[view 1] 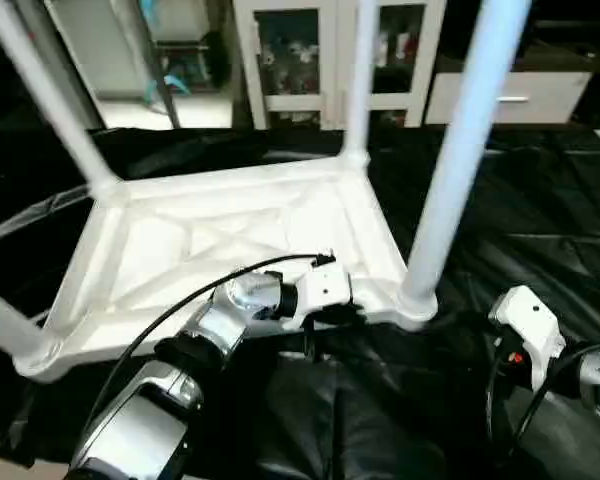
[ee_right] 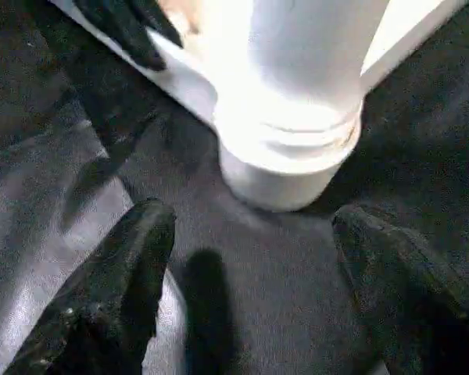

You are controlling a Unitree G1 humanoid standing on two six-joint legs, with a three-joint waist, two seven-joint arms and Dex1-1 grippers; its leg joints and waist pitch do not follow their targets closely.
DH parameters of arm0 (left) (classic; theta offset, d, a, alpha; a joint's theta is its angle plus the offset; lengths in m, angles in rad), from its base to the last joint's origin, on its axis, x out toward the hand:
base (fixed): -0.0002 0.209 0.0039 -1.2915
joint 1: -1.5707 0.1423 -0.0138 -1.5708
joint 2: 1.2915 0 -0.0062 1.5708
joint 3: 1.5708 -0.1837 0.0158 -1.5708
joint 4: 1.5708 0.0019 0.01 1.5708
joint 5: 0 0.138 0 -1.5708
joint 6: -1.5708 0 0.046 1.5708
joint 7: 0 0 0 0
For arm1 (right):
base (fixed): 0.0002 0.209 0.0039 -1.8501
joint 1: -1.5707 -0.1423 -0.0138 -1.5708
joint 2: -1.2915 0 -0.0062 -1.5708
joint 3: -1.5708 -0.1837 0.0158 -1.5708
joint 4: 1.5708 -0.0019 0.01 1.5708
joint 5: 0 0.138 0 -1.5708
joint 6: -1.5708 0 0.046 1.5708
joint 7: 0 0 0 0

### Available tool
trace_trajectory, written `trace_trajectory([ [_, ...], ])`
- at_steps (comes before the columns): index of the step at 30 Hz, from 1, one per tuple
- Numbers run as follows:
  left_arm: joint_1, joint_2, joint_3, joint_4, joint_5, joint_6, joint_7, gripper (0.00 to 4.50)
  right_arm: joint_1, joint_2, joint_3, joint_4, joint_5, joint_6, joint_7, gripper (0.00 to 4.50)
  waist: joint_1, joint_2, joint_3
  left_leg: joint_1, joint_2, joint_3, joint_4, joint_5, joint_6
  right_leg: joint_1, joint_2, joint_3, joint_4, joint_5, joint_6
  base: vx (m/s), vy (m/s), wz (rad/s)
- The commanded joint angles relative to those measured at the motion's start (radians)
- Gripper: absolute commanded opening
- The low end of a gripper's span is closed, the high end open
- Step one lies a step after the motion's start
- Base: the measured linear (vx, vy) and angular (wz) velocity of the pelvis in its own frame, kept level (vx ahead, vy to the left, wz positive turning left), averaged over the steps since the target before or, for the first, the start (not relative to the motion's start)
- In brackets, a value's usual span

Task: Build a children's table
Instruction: Rotate leg to tighten

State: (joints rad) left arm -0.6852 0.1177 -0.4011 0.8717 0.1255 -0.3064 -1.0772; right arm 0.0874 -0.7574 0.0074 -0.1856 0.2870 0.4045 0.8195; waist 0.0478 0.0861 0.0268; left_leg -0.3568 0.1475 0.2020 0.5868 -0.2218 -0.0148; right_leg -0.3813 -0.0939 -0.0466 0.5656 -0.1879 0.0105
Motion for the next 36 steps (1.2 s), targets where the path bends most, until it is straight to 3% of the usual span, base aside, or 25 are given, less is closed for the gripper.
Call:
trace_trajectory([
  [1,0.039,-0.024,-0.03,0.002,-0.038,-0.06,-0.059,0.0,0.012,-0.006,-0.002,-0.027,0.012,0.01,0.019,3.52,-0.006,-0.043,-0.04,0.004,0.092,-0.037,-0.065,-0.139,0.164,0.033,-0.073,0.04,-0.058,-0.156,-0.258,0.0,0.0,0.0],
  [4,0.052,-0.022,-0.031,-0.011,-0.048,-0.065,-0.086,0.0,0.014,-0.012,-0.002,-0.023,0.007,0.003,0.031,3.52,0.0,-0.049,-0.036,0.005,0.092,-0.036,-0.069,-0.18,0.14,0.031,-0.074,0.041,-0.066,-0.255,-0.234,0.0,0.0,0.0],
  [6,0.055,-0.022,-0.031,-0.013,-0.049,-0.066,-0.09,0.0,0.014,-0.013,-0.003,-0.021,0.008,0.002,0.033,3.52,0.001,-0.048,-0.034,0.006,0.092,-0.037,-0.072,-0.199,0.123,0.029,-0.074,0.043,-0.069,-0.298,-0.22,0.0,0.0,0.0],
  [7,0.06,-0.023,-0.03,-0.019,-0.051,-0.072,-0.097,0.0,0.014,-0.015,-0.005,-0.019,0.008,0.002,0.034,3.52,-0.001,-0.054,-0.033,0.005,0.091,-0.037,-0.072,-0.211,0.116,0.028,-0.074,0.043,-0.071,-0.323,-0.21,0.0,0.0,0.0],
  [8,0.072,-0.023,-0.027,-0.034,-0.051,-0.085,-0.095,0.0,0.015,-0.019,-0.007,-0.019,0.01,0.004,0.038,3.52,0.0,-0.06,-0.033,0.006,0.091,-0.038,-0.073,-0.212,0.113,0.028,-0.076,0.043,-0.071,-0.344,-0.2,0.0,0.0,0.0],
  [9,0.072,-0.023,-0.027,-0.035,-0.05,-0.085,-0.095,0.0,0.015,-0.019,-0.007,-0.019,0.01,0.004,0.038,3.52,0.0,-0.058,-0.033,0.005,0.09,-0.038,-0.072,-0.208,0.113,0.028,-0.076,0.044,-0.071,-0.349,-0.196,0.0,0.0,0.0],
  [12,0.083,-0.022,-0.018,-0.042,-0.031,-0.099,-0.052,0.0,0.015,-0.016,-0.006,-0.022,0.012,0.013,0.036,3.52,-0.001,-0.067,-0.03,0.005,0.087,-0.037,-0.07,-0.211,0.116,0.023,-0.075,0.045,-0.075,-0.395,-0.175,0.0,0.0,0.0],
  [16,0.07,-0.018,0.005,-0.019,0.001,-0.088,0.034,0.0,0.01,-0.005,0.008,-0.023,0.005,0.016,0.045,3.52,0.0,-0.064,-0.031,0.006,0.087,-0.036,-0.069,-0.202,0.115,0.021,-0.073,0.046,-0.073,-0.387,-0.171,0.0,0.0,0.0],
  [17,0.067,-0.016,0.007,-0.017,0.002,-0.07,0.037,0.45,0.007,-0.003,0.01,-0.022,0.004,0.017,0.045,3.55,-0.001,-0.064,-0.03,0.006,0.087,-0.037,-0.069,-0.206,0.113,0.021,-0.073,0.046,-0.074,-0.394,-0.17,0.0,0.0,0.0],
  [19,0.065,-0.012,0.01,-0.024,0.003,-0.056,0.042,0.56,0.006,-0.002,0.012,-0.022,0.003,0.017,0.045,3.55,-0.002,-0.07,-0.03,0.004,0.087,-0.037,-0.07,-0.205,0.112,0.023,-0.073,0.046,-0.074,-0.398,-0.168,0.0,0.0,0.0],
  [21,0.074,-0.01,0.035,-0.064,-0.032,-0.015,0.024,0.78,0.006,0.0,0.016,-0.024,0.003,0.018,0.044,3.55,-0.003,-0.063,-0.032,0.003,0.088,-0.039,-0.071,-0.21,0.102,0.023,-0.075,0.045,-0.072,-0.397,-0.177,0.0,0.0,0.0],
  [24,0.105,0.001,0.077,-0.167,-0.105,0.055,-0.024,1.01,0.016,-0.002,0.016,-0.03,0.006,0.014,0.049,3.55,-0.009,-0.056,-0.035,-0.001,0.093,-0.042,-0.074,-0.184,0.099,0.027,-0.072,0.044,-0.059,-0.258,-0.218,0.0,0.0,0.0],
  [25,0.11,0.005,0.081,-0.182,-0.113,0.062,-0.03,1.11,0.018,-0.002,0.015,-0.033,0.007,0.015,0.05,3.55,-0.01,-0.059,-0.037,0.0,0.095,-0.042,-0.073,-0.175,0.102,0.029,-0.074,0.044,-0.056,-0.224,-0.23,0.0,0.0,0.0],
  [26,0.112,0.006,0.082,-0.185,-0.115,0.064,-0.032,1.23,0.019,-0.002,0.014,-0.034,0.007,0.015,0.05,3.55,-0.015,-0.06,-0.043,-0.003,0.092,-0.039,-0.063,-0.115,0.133,0.031,-0.071,0.043,-0.043,-0.098,-0.265,0.0,0.0,0.0],
  [27,0.125,0.018,0.099,-0.225,-0.134,0.075,-0.025,1.34,0.028,-0.008,0.004,-0.039,0.011,0.013,0.057,3.55,-0.013,-0.055,-0.045,-0.005,0.091,-0.039,-0.06,-0.1,0.144,0.033,-0.073,0.043,-0.038,-0.065,-0.275,0.0,0.0,0.0],
  [29,0.148,0.034,0.118,-0.29,-0.168,0.122,-0.033,1.47,0.042,-0.016,-0.008,-0.04,0.015,0.006,0.067,3.55,-0.012,-0.056,-0.05,-0.008,0.094,-0.038,-0.049,-0.038,0.186,0.038,-0.078,0.042,-0.023,0.048,-0.304,0.0,0.0,0.0],
  [33,0.222,0.092,0.144,-0.482,-0.23,0.281,-0.051,1.56,0.058,-0.028,-0.033,-0.029,0.02,-0.004,0.077,3.55,-0.009,-0.06,-0.048,-0.012,0.094,-0.038,-0.043,-0.004,0.22,0.035,-0.076,0.038,-0.015,0.067,-0.318,0.0,0.0,0.0],
  [34,0.222,0.092,0.144,-0.482,-0.23,0.281,-0.051,1.56,0.058,-0.028,-0.033,-0.029,0.02,-0.004,0.077,3.55,-0.009,-0.057,-0.043,-0.011,0.093,-0.034,-0.044,-0.033,0.217,0.029,-0.072,0.038,-0.024,0.01,-0.314,0.0,0.0,0.0],
  [35,0.259,0.125,0.15,-0.565,-0.233,0.34,-0.048,1.56,0.052,-0.027,-0.045,-0.009,0.016,-0.013,0.068,3.55,-0.01,-0.058,-0.042,-0.011,0.093,-0.034,-0.045,-0.051,0.209,0.029,-0.071,0.037,-0.025,-0.022,-0.312,0.0,0.0,0.0],
  [36,0.275,0.139,0.153,-0.602,-0.233,0.368,-0.046,1.56,0.049,-0.025,-0.052,0.001,0.014,-0.017,0.064,3.55,-0.008,-0.056,-0.038,-0.009,0.098,-0.037,-0.051,-0.089,0.187,0.029,-0.073,0.038,-0.031,-0.083,-0.304,0.0,0.0,0.0],
])
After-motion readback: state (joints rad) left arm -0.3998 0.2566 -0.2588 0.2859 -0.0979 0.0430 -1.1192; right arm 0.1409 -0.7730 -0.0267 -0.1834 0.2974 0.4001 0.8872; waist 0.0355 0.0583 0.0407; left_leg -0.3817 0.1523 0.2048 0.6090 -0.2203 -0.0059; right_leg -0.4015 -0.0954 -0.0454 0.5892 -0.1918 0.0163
